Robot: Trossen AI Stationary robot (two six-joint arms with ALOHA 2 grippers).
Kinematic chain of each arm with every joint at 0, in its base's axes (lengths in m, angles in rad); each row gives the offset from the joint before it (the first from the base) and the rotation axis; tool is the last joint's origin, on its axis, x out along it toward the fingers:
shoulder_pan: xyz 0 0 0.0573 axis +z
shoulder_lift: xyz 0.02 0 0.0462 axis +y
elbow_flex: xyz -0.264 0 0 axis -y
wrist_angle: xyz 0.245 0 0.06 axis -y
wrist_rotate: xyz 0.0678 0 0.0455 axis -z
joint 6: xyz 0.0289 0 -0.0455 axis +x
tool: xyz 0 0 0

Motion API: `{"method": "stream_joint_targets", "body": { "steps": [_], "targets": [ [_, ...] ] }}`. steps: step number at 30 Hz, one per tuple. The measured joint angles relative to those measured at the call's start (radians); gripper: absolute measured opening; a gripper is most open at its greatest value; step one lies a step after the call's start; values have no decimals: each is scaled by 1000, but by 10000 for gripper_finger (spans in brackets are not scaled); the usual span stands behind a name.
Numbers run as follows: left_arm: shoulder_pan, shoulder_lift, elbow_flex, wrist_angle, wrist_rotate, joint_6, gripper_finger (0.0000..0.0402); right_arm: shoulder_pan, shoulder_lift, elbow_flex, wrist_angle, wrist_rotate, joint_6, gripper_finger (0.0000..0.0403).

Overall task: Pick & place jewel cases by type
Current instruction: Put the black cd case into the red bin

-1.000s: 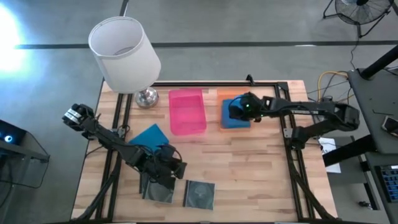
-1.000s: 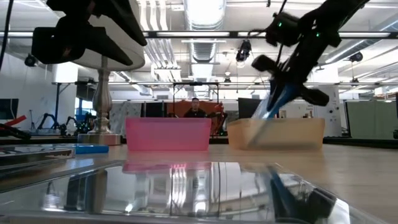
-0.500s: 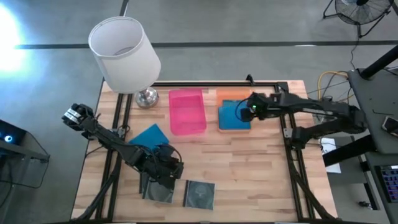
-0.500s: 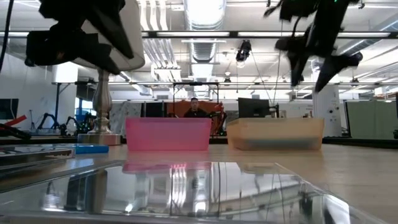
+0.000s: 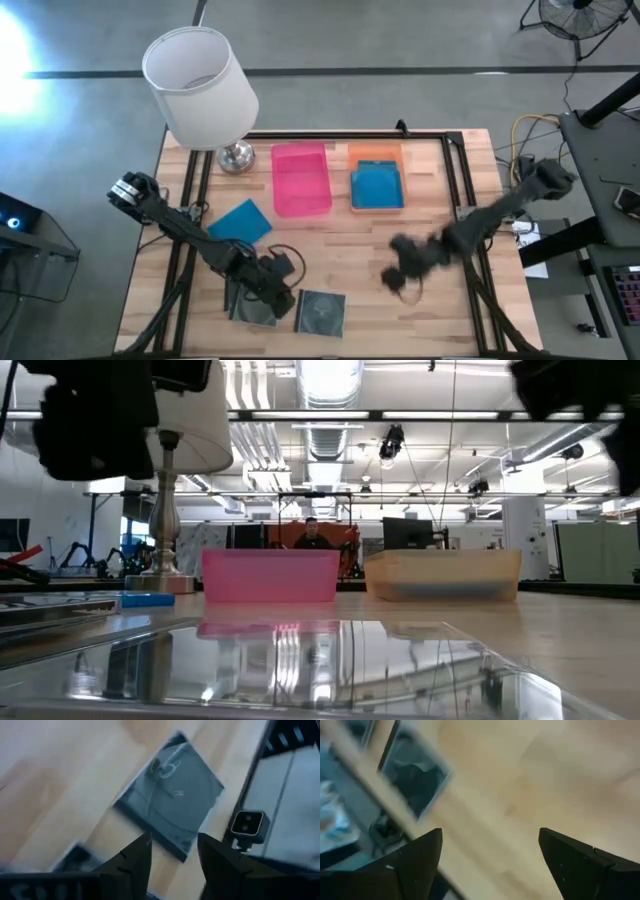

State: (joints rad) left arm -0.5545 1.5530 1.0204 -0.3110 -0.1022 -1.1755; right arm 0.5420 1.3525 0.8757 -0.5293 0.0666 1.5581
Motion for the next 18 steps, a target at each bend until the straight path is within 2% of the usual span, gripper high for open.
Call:
{"method": "stream_joint_targets", "body": {
  "steps": [2, 6, 12, 18],
  "targets": [
    [0, 45, 27, 5, 8, 122, 142, 71, 75, -16, 115, 23, 40, 325],
    [-31, 141, 97, -63, 27, 396, 140, 134, 236, -4, 257, 31, -3, 324],
    [-76, 261, 222, -162, 63, 446, 139, 153, 433, 148, 279, -11, -145, 324],
    [-78, 343, 283, -159, 123, 411, 139, 151, 564, 273, 343, -47, -69, 324]
  ]
}}
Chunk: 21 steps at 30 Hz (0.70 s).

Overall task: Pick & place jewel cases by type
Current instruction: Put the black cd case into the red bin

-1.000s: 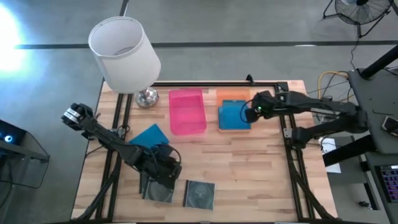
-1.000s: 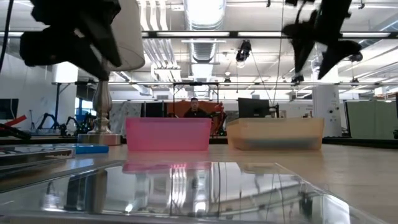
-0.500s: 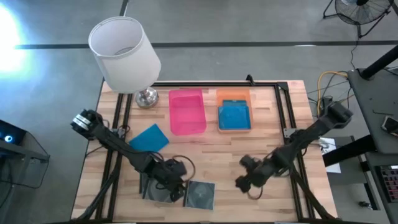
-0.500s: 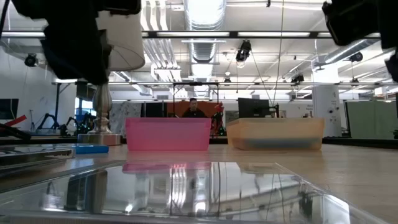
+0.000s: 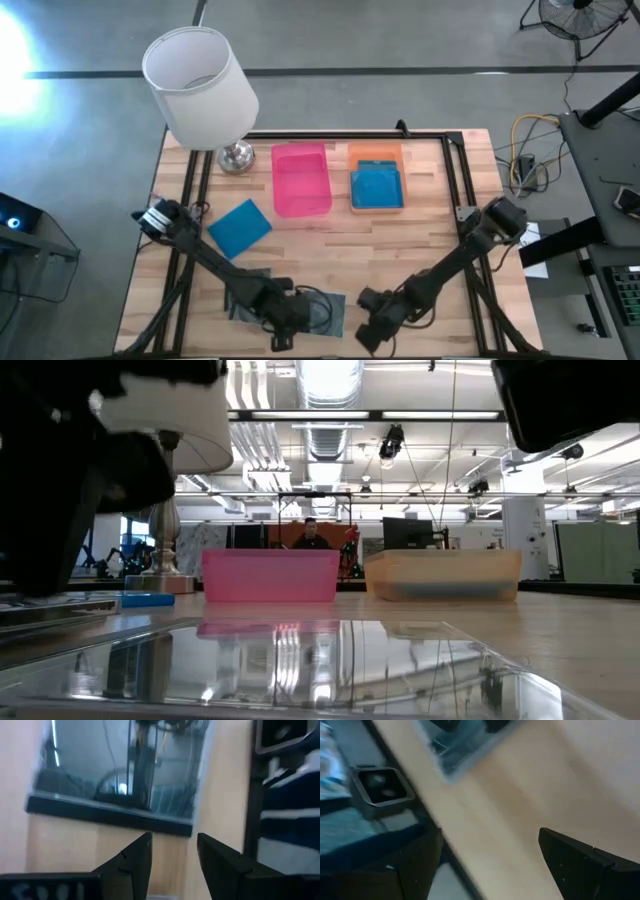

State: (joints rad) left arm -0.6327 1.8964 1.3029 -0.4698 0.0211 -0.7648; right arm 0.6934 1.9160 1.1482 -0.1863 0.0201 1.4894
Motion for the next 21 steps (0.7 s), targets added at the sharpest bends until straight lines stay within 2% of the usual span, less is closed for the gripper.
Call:
{"method": "stream_joint_targets", "body": {
  "steps": [6, 10, 15, 21],
  "targets": [
    [-13, 34, -2, -42, 33, 8, 139, -7, 89, 11, 226, 6, 166, 324],
    [-18, 37, -19, -25, 37, 20, 139, -9, 114, -11, 333, 77, 364, 324],
    [-17, 35, -36, 1, 9, 25, 139, -3, 97, -40, 307, 204, 538, 324],
    [-16, 31, -70, 62, 4, 30, 139, -30, 109, -6, 237, 198, 576, 317]
  ]
}}
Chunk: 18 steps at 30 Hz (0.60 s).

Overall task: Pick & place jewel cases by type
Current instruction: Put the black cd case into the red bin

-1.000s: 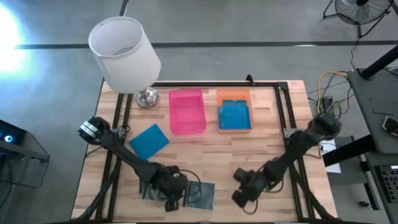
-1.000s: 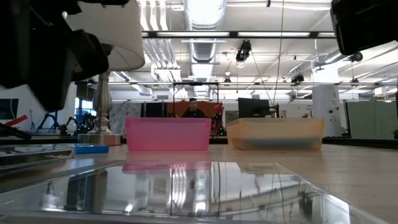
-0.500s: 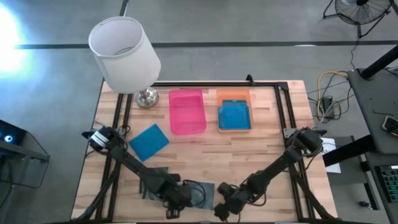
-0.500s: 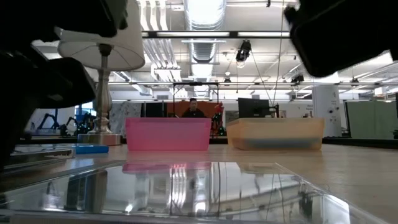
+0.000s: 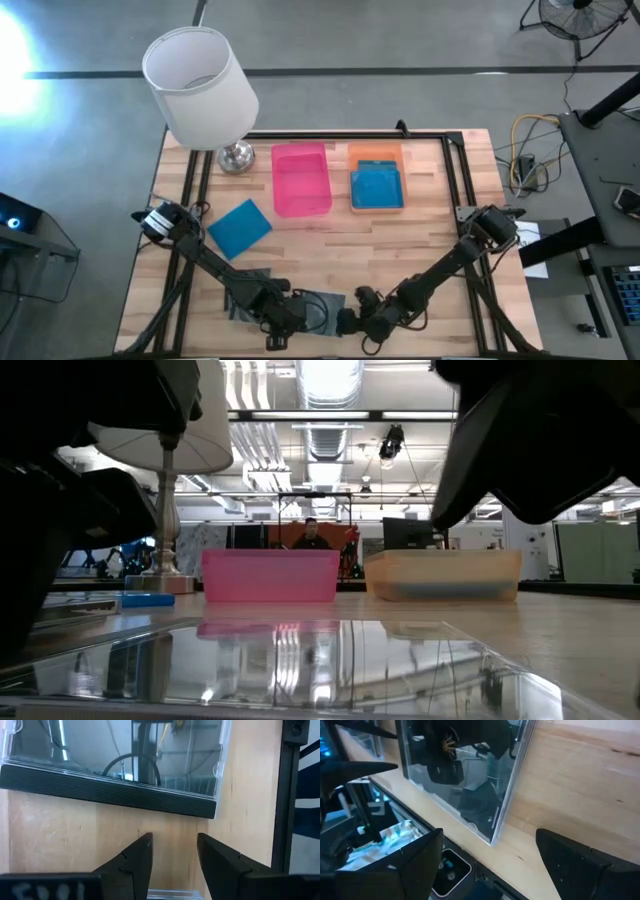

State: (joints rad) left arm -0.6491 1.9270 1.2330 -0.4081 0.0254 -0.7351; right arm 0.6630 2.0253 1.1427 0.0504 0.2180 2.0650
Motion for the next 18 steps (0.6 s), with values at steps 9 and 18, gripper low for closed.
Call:
{"method": "stream_joint_targets", "body": {
  "steps": [9, 18],
  "targets": [
    [11, 8, -3, 105, 5, 46, 139, -39, 33, 67, -71, 2, -30, 298],
    [23, 22, -8, 127, 24, 54, 139, -38, 36, 65, -67, -3, -55, 297]
  ]
}}
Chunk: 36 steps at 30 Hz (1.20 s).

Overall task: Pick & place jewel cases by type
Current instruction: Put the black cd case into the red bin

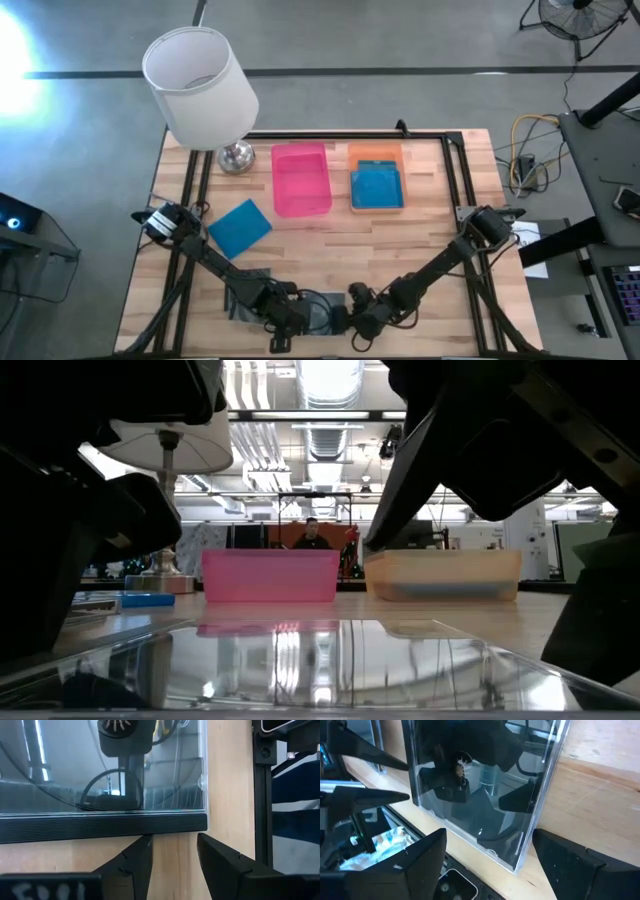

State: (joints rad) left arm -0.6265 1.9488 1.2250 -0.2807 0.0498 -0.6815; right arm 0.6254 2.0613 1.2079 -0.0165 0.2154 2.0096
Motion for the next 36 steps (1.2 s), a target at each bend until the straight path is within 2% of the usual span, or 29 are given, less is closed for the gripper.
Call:
{"method": "stream_joint_targets", "body": {
  "steps": [3, 7, 18, 36],
  "targets": [
    [3, 0, -1, 2, 3, 1, 139, -1, -9, -2, 5, -29, -61, 297],
    [3, 2, -1, 18, 2, 4, 139, 4, -39, -7, -11, -8, -157, 297],
    [3, 3, -1, 15, -1, 0, 139, 5, -124, -7, -28, 23, -246, 297],
    [7, 3, -1, 17, -5, 0, 139, -8, -180, 42, 73, 82, -521, 297]
  ]
}}
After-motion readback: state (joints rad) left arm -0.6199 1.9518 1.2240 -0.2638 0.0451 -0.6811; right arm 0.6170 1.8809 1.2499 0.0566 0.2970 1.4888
